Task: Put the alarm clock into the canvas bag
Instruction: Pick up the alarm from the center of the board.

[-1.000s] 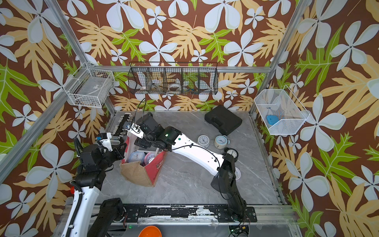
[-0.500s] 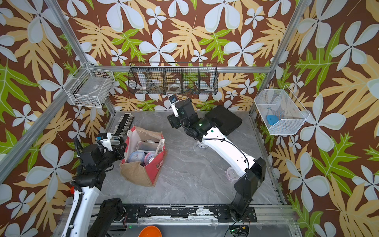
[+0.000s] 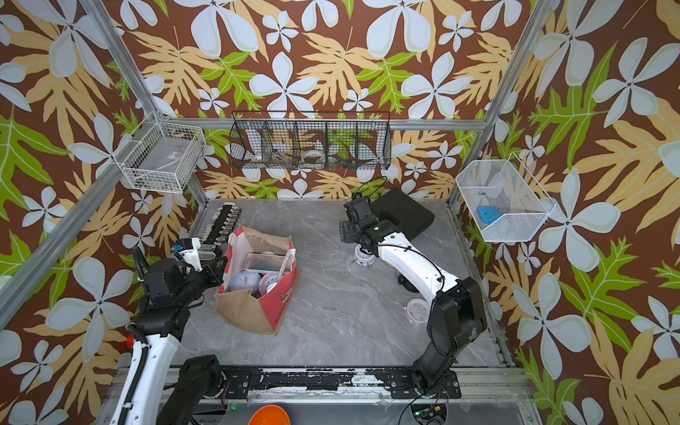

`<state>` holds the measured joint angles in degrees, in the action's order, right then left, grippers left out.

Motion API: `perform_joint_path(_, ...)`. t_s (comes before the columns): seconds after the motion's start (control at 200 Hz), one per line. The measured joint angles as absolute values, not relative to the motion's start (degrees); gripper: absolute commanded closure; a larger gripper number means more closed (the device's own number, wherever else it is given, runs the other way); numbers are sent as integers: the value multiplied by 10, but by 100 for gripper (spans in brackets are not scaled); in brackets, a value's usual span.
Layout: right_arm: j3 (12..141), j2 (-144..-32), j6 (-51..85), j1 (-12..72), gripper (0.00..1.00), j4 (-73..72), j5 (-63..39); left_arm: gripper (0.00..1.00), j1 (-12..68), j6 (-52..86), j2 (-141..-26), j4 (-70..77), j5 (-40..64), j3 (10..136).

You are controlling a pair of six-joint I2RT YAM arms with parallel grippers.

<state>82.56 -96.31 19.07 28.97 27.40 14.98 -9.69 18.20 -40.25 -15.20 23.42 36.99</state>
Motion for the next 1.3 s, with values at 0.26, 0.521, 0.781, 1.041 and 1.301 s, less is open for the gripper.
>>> perform_joint_path(0.26,793,-1025,251,257,4,256,149,100,-97,182,-404,-152,234,370)
perform_joint_path(0.521,798,-1100,273,236,3,250,127,100,-97,182,-404,-152,234,370)
perform_joint_path(0.781,801,-1141,282,228,9,244,113,100,-97,182,-405,-152,235,370)
perform_joint_path(1.041,799,-1154,283,224,20,239,102,100,-97,182,-407,-152,235,370)
perform_joint_path(1.301,805,-1140,283,224,28,249,91,100,-97,182,-407,-152,236,370)
